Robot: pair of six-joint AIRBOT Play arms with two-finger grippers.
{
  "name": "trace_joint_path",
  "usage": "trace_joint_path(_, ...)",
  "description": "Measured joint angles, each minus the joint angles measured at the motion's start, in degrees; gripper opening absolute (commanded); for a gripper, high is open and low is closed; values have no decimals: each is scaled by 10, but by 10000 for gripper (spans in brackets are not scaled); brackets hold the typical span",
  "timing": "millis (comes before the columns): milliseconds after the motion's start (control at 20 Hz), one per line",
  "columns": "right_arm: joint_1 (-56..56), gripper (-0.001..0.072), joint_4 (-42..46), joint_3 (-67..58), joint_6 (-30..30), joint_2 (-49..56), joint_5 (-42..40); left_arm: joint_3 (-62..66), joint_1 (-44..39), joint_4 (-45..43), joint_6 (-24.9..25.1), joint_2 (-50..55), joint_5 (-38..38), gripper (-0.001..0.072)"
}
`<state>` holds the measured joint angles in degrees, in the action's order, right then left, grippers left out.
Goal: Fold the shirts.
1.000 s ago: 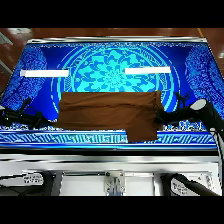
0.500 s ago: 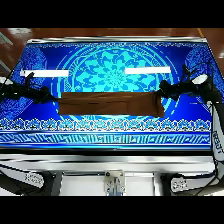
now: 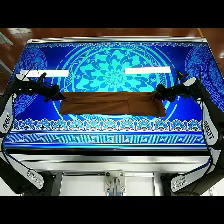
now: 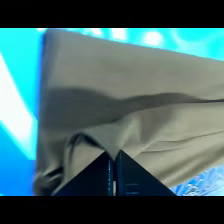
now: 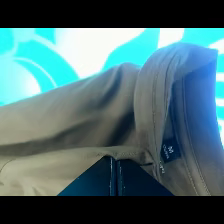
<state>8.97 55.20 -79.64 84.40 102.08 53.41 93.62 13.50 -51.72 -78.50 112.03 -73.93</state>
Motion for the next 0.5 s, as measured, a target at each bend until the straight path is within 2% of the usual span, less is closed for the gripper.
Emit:
trace_joint_path(50,1,60,2,0,0,2,-4,2,2,-14,-8,2,-4,42)
trace_joint_path(100,2,67,4,-1,0,3,-4,3,5,-23,-14,3,-8,84)
trace_joint_path(150,3,120,6,-1,0,3,-5,3,6,-31,-20,5,-12,234)
trace_joint_path(200,3,329,9,-1,0,4,-7,4,7,-38,-23,6,-13,483)
trace_joint_path(250,4,509,11,-1,0,5,-9,5,8,-41,-28,6,-13,497)
trace_joint_path(300,5,530,10,-1,-2,5,-8,5,9,-45,-30,7,-14,497)
trace_joint_path(400,7,656,6,-2,-18,2,2,14,9,-47,-31,7,-23,497)
trace_joint_path(500,15,663,10,-5,-43,-12,19,35,11,-50,-33,7,-38,497)
